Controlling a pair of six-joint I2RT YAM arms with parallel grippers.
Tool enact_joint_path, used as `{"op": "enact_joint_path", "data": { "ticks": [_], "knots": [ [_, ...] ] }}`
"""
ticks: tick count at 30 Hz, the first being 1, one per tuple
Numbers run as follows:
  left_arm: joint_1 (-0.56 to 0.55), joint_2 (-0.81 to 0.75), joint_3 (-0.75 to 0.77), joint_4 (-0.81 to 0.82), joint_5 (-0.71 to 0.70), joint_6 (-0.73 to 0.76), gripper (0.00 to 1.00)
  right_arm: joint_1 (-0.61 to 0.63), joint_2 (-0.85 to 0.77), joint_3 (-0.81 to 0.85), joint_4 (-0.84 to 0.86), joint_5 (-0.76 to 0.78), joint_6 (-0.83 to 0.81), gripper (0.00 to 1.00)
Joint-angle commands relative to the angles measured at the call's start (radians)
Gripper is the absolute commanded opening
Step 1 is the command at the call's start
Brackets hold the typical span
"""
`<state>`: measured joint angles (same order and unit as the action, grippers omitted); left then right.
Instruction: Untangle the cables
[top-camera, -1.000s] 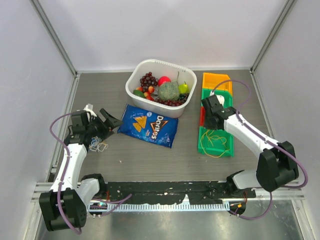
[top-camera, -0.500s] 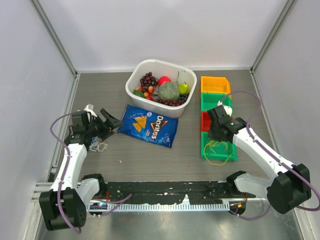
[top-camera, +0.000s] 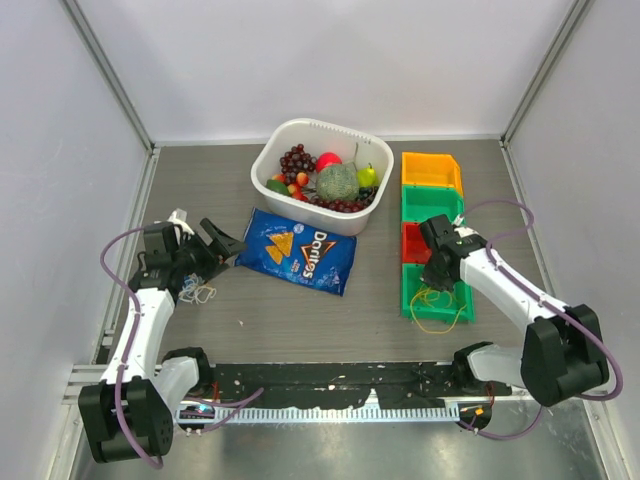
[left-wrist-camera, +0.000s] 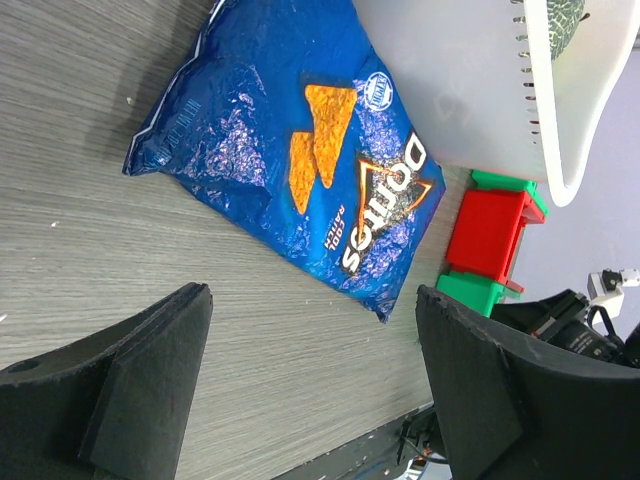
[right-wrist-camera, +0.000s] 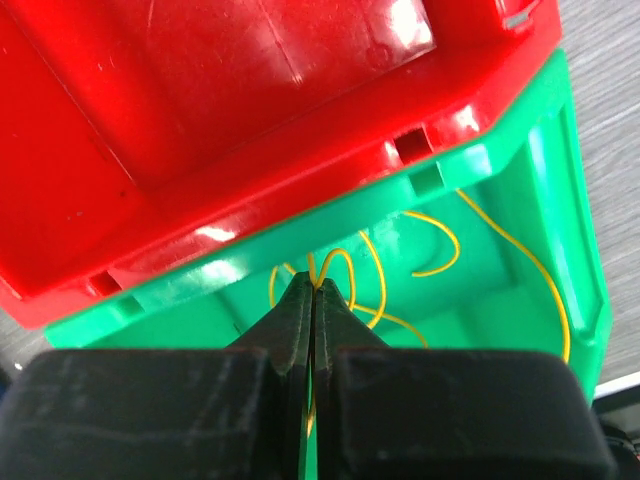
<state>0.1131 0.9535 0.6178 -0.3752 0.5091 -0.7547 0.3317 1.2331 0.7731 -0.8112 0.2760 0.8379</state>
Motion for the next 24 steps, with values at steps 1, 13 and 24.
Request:
{"op": "enact_joint_path", "data": {
  "ticks": [1,13,24],
  "knots": [
    [-0.003,-0.030,0.008,0.016,0.011,0.000,0.86,-0.002,0.052,0.052,0.095,0.077,-0.006,0.05],
    [-0.003,-0.035,0.002,0.016,0.012,0.006,0.87,-0.006,0.060,0.138,0.021,0.045,-0.132,0.57],
    [-0.003,0.004,0.005,0.038,0.008,0.011,0.87,0.010,-0.132,0.261,-0.249,-0.041,-0.261,0.72]
  ]
}}
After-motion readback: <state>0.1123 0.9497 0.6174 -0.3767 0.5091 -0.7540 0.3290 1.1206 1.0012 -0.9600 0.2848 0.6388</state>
